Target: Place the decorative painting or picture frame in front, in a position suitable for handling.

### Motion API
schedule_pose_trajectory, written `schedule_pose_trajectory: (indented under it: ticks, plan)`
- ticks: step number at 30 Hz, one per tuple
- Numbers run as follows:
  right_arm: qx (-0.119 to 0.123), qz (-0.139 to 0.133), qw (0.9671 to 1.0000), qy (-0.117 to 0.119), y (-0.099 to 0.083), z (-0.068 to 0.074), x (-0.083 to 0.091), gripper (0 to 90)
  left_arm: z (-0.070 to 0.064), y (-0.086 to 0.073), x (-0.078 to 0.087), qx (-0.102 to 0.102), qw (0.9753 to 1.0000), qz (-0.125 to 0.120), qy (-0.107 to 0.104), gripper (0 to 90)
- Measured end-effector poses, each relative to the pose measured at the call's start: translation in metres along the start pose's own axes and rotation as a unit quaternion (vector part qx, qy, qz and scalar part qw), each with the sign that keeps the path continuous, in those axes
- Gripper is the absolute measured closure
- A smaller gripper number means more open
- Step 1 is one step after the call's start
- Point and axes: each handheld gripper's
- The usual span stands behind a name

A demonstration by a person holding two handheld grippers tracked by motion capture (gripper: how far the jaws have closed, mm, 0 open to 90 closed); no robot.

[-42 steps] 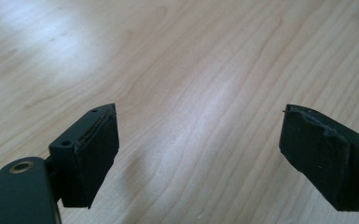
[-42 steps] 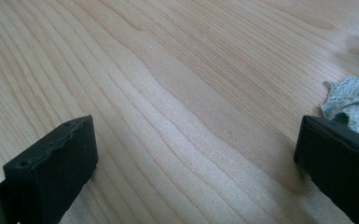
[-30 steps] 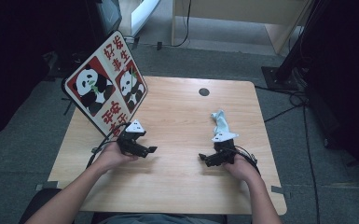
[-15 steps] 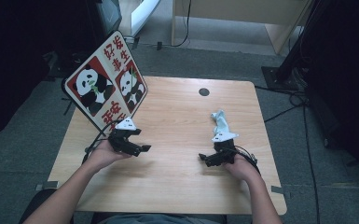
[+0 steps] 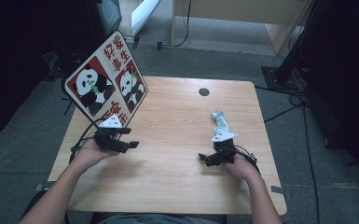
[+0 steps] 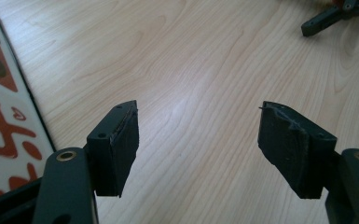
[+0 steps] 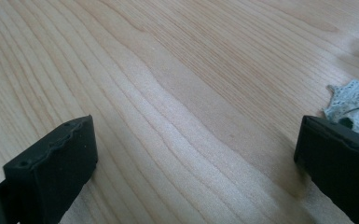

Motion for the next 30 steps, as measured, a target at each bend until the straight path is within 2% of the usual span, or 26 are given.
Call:
schedule_pose_trajectory:
  ticks: [4, 9, 20, 30]
  plan:
    - [0.002, 0.000, 1.0000, 0.002, 0.001, 0.000, -0.001, 0.0, 0.000, -0.004, 0.008, -0.002, 1.0000, 0.001, 0.000, 31.2]
    - [0.004, 0.000, 1.0000, 0.003, 0.002, 0.000, -0.002, 0.0, 0.003, -0.009, 0.020, 0.008, 0.9999, -0.008, 0.003, 33.1]
    - [0.006, 0.000, 0.9999, 0.008, 0.005, 0.000, -0.006, 0.0, 0.009, -0.021, 0.043, 0.016, 0.9996, -0.009, 0.022, 37.6]
    - [0.006, 0.000, 0.9999, 0.009, 0.005, 0.000, -0.006, 0.0, 0.017, -0.034, 0.065, 0.040, 0.9985, -0.011, 0.037, 42.1]
Point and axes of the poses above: each handheld gripper's, and its own axes: x roughly backward along the jaws, y roughly out of its top, z roughly to its left, and after that the axes turned 7 degrees about -z, right-handed
